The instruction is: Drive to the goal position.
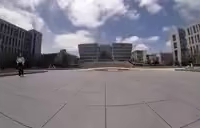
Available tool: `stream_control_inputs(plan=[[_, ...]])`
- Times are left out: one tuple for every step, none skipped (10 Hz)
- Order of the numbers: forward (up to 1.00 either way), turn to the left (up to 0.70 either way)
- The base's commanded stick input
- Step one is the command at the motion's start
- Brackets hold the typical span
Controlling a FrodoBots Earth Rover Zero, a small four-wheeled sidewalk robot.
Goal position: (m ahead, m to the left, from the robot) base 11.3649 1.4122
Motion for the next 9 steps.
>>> stream_control_inputs(plan=[[1.00,0.00],[1.00,0.00],[1.00,0.00],[1.00,0.00],[1.00,0.00],[1.00,0.00],[1.00,0.00],[1.00,0.00],[1.00,0.00]])
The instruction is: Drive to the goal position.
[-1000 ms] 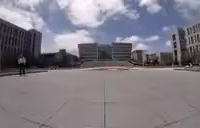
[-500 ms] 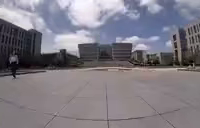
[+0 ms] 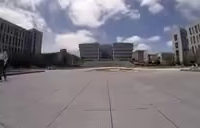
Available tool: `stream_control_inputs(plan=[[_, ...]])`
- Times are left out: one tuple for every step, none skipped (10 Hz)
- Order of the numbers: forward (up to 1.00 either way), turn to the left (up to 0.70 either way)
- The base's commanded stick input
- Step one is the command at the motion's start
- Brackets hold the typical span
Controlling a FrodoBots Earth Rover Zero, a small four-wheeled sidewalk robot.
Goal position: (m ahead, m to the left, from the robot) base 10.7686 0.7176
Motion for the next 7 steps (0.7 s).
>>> stream_control_inputs(plan=[[1.00,0.00],[1.00,0.00],[1.00,0.00],[1.00,0.00],[1.00,0.00],[1.00,0.00],[1.00,0.00]])
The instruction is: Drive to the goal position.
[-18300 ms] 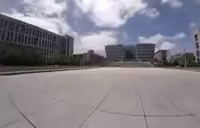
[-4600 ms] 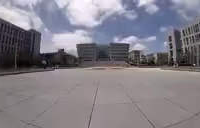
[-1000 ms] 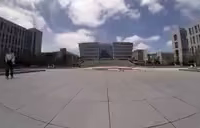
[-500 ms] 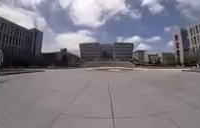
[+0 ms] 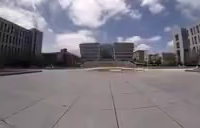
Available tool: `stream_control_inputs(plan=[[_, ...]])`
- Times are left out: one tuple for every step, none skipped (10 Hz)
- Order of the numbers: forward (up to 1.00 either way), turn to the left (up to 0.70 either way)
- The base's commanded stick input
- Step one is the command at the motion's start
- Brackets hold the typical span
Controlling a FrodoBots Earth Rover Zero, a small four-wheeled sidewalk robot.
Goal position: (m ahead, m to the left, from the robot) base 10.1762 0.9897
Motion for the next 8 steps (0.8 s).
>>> stream_control_inputs(plan=[[1.00,0.00],[1.00,0.00],[1.00,0.00],[1.00,0.00],[1.00,0.00],[1.00,0.00],[1.00,0.00],[1.00,0.00]])
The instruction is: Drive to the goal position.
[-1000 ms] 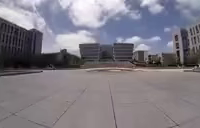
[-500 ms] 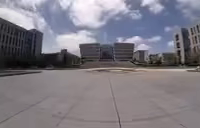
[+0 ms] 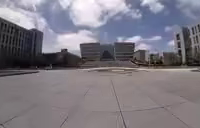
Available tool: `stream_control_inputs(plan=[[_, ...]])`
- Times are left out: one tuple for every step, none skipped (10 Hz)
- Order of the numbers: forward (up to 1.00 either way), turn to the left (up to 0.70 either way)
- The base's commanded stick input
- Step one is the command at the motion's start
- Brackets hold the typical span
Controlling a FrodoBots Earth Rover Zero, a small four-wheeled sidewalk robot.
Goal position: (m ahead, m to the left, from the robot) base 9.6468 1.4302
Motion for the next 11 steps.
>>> stream_control_inputs(plan=[[1.00,0.00],[0.73,0.00],[0.42,0.00],[0.12,0.00],[0.00,0.00],[0.00,0.00],[0.00,0.00],[0.00,0.00],[0.00,0.00],[0.00,0.00],[0.00,0.00]])
